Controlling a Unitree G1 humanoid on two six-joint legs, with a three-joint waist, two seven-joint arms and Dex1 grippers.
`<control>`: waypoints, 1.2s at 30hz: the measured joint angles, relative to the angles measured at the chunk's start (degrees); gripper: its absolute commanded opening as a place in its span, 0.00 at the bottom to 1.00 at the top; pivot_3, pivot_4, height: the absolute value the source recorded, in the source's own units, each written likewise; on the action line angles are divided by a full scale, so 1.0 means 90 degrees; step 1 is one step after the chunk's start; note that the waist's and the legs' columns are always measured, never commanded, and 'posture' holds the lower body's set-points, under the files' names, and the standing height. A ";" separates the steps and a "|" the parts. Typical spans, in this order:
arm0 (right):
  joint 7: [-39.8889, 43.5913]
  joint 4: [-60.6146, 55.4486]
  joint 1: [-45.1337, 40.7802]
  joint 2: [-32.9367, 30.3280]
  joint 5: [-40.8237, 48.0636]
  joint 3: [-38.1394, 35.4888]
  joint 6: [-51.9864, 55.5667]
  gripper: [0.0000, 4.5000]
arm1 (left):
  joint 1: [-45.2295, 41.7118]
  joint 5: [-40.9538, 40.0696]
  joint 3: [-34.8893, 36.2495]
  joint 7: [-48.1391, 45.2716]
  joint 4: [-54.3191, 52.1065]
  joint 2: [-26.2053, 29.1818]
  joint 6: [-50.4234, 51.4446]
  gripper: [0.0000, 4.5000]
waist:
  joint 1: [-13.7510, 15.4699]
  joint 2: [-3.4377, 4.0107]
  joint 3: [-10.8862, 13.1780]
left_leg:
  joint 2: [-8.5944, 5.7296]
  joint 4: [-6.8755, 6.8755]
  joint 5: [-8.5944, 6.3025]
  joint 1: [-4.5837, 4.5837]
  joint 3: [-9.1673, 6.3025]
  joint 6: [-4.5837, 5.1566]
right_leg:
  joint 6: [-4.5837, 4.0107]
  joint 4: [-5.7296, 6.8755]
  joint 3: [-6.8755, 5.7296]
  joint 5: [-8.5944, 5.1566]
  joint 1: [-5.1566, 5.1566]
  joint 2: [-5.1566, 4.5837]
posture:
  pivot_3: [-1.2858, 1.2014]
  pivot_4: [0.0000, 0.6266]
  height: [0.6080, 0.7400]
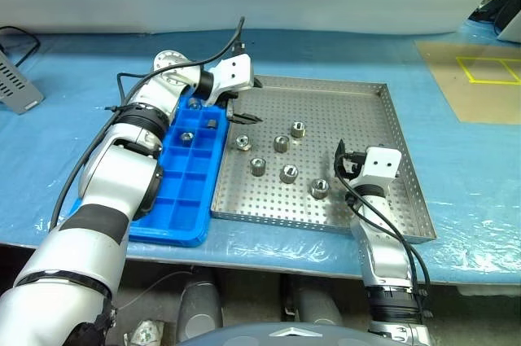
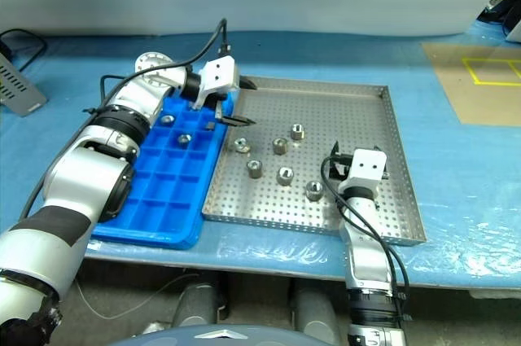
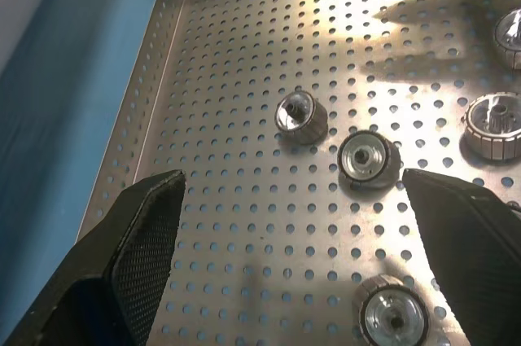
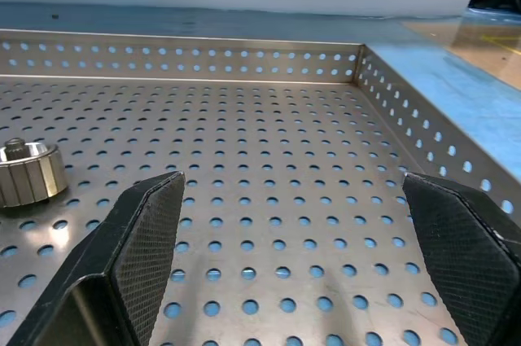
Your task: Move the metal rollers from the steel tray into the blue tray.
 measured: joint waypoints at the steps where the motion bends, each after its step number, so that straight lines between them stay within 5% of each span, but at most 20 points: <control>1: -0.0003 -0.0035 0.0025 0.0000 -0.0004 0.0004 0.0009 0.99 | -0.0041 0.0021 0.0004 -0.0031 0.0046 -0.0025 -0.0063 1.00 | -0.0008 0.0000 0.0000 | 0.0001 0.0000 -0.0001 0.0001 0.0001 0.0002 | 0.0000 0.0000 0.0000 0.0000 -0.0001 0.0001 | 0.41 0.24 1.00; 22: -0.0003 -0.0241 -0.0173 -0.0060 -0.0005 0.0099 0.0418 0.99 | -0.0119 0.0506 0.0150 -0.0085 0.0430 -0.0138 -0.0467 1.00 | 0.0094 0.0000 0.0001 | 0.0002 -0.0001 -0.0011 0.0004 0.0005 0.0019 | -0.0002 0.0001 -0.0001 -0.0001 -0.0001 -0.0001 | 0.40 0.24 1.00; 30: -0.0092 -0.0266 -0.0221 -0.0056 -0.0013 0.0057 0.0458 0.99 | -0.0121 0.1513 -0.0551 -0.0359 0.0715 0.0338 -0.1437 1.00 | 0.0096 0.0000 0.0000 | 0.0002 -0.0005 -0.0011 0.0003 0.0007 0.0019 | -0.0002 -0.0003 0.0000 -0.0001 -0.0001 -0.0002 | 0.38 0.24 1.00; 36: -0.0285 -0.0376 -0.0154 0.0072 -0.0074 0.0063 0.0467 0.99 | -0.0121 0.2023 -0.0863 -0.0012 0.0937 -0.0029 -0.1752 1.00 | 0.0092 0.0000 0.0001 | 0.0001 -0.0001 -0.0011 0.0002 0.0010 0.0019 | -0.0002 -0.0001 0.0000 -0.0001 -0.0001 -0.0006 | 0.36 0.24 1.00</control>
